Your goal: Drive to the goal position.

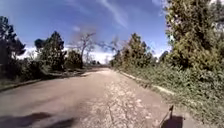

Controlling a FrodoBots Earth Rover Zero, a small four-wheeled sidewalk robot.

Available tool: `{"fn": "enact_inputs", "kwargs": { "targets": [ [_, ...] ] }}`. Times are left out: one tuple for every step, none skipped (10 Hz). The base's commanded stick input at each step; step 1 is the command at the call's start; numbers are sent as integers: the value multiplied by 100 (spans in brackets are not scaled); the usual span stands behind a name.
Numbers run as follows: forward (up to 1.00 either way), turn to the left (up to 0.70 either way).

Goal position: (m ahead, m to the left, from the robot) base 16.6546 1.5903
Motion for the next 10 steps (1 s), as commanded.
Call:
{"fn": "enact_inputs", "kwargs": {
  "targets": [
    [100,0],
    [100,0],
    [100,0],
    [100,0],
    [100,0],
    [100,40],
    [100,0],
    [100,0],
    [100,0],
    [100,0]
  ]
}}
